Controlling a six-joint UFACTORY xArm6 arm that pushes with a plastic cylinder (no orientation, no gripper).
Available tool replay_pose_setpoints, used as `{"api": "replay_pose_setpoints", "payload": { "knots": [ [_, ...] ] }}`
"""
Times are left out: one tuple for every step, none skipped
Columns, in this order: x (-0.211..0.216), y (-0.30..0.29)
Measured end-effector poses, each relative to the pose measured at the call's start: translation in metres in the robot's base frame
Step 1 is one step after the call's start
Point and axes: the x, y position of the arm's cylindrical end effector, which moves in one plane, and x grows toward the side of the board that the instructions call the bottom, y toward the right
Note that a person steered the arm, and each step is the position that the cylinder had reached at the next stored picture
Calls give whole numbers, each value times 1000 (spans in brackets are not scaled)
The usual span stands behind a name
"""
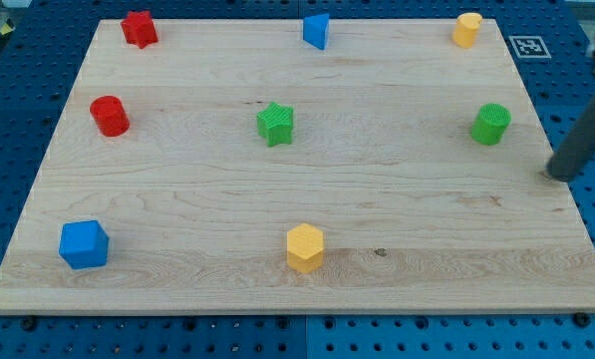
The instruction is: Push the green circle closer to green star
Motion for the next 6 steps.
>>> {"api": "replay_pose_setpoints", "payload": {
  "knots": [
    [-16, 18],
    [-50, 19],
    [-56, 20],
    [-60, 4],
    [-62, -43],
    [-62, -87]
  ]
}}
